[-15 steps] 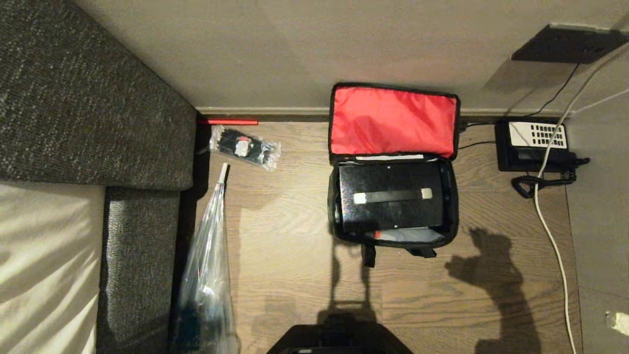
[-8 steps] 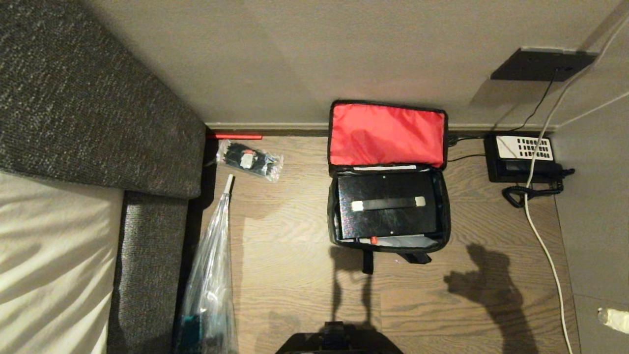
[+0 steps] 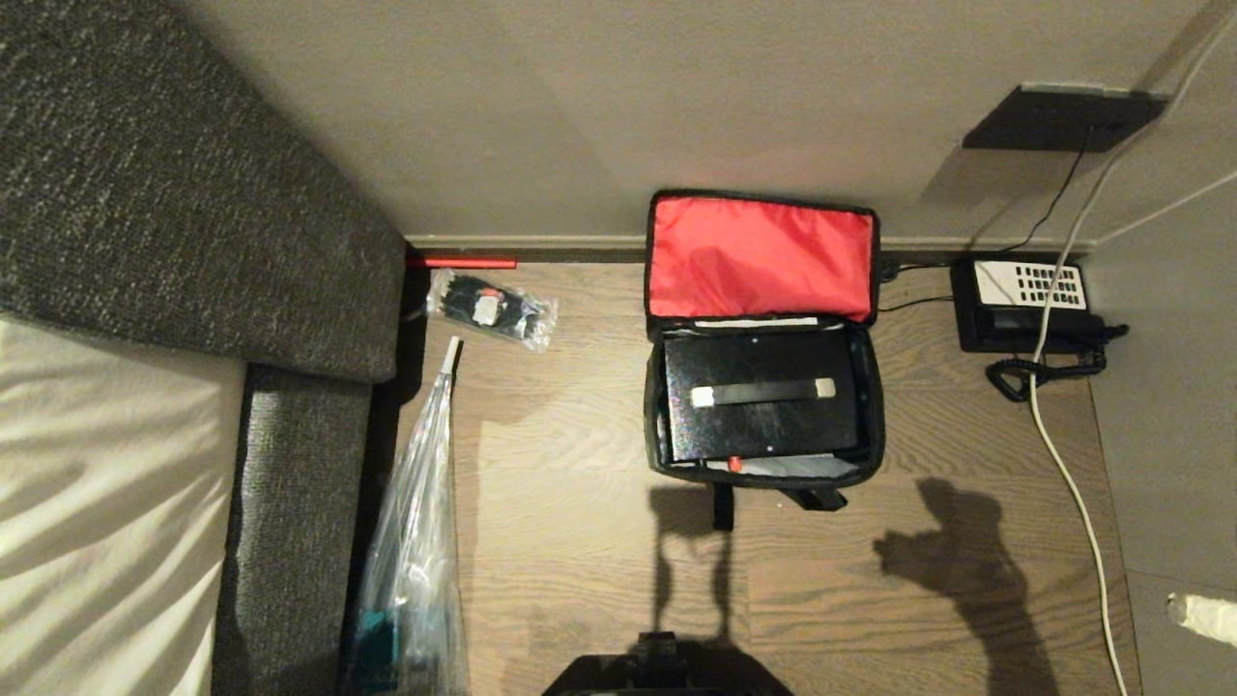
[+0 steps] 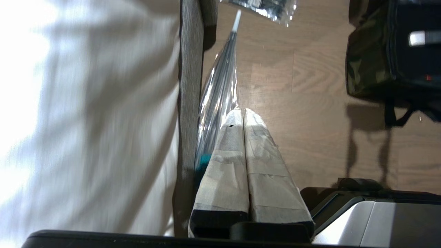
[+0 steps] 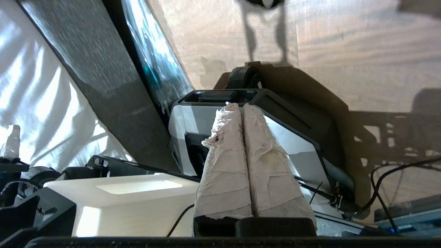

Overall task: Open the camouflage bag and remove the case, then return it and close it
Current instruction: Grip the handle

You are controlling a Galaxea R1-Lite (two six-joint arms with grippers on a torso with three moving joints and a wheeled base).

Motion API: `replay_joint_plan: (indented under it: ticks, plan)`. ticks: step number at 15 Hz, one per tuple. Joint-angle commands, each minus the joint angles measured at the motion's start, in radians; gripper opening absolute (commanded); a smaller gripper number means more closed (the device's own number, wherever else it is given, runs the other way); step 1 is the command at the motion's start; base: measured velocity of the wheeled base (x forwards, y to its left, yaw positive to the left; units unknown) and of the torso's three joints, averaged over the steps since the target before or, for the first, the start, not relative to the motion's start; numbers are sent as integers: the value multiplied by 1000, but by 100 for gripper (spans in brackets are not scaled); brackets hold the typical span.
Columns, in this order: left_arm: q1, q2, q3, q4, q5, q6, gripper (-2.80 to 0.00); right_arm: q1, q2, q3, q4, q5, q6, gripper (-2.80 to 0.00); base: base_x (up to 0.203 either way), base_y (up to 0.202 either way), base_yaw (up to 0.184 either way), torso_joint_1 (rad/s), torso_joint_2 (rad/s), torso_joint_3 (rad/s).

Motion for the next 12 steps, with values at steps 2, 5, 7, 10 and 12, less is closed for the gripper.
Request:
replay_joint_plan:
  ticks: [2,5,7,10,12]
  plan:
    - [0,0,0,2,0,-2,-280,0,-1,-7,5,3,2,-280,-162,0,-3,2,-5,6]
    - [0,0,0,2,0,3,-280,0,1,-7,2,-2,0,-280,-22,0,0,1,-2,3]
    - [0,0,0,2,-1,1,-280,0,6,-14,2,-3,0,-280,0,0,0,0,0,0]
    - [0,0,0,2,-1,1,-280,0,37,-12,9,-43,-68,-280,0,0,0,0,0,0]
    - [0,0,0,2,-1,1,-280,0,99,3,4,-100,-166,-280,0,0,0,0,0,0]
